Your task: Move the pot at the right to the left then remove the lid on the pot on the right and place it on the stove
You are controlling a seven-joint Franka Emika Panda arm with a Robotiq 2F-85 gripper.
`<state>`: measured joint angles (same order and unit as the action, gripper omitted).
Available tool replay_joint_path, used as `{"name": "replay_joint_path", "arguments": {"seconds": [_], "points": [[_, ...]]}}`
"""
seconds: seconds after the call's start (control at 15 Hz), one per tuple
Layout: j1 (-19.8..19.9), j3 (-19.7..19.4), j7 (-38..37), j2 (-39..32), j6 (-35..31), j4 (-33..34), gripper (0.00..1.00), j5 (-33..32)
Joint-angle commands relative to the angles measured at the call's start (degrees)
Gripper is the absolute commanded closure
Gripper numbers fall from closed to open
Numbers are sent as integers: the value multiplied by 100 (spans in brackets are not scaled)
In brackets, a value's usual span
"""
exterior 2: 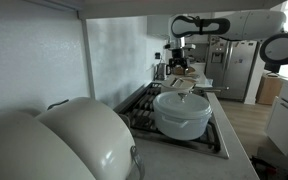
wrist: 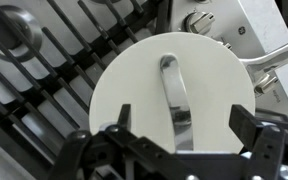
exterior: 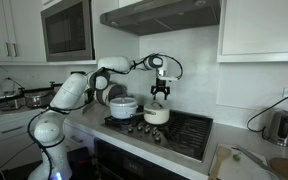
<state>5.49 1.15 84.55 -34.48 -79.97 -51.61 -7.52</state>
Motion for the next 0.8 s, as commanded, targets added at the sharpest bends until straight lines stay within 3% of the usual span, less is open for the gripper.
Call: {"name": "replay_joint_path", "arguments": {"seconds": [0.0, 0.73], "points": [[70, 79, 201, 27, -34, 49, 0, 131], [163, 154, 391, 36, 108, -249, 0, 622]]}}
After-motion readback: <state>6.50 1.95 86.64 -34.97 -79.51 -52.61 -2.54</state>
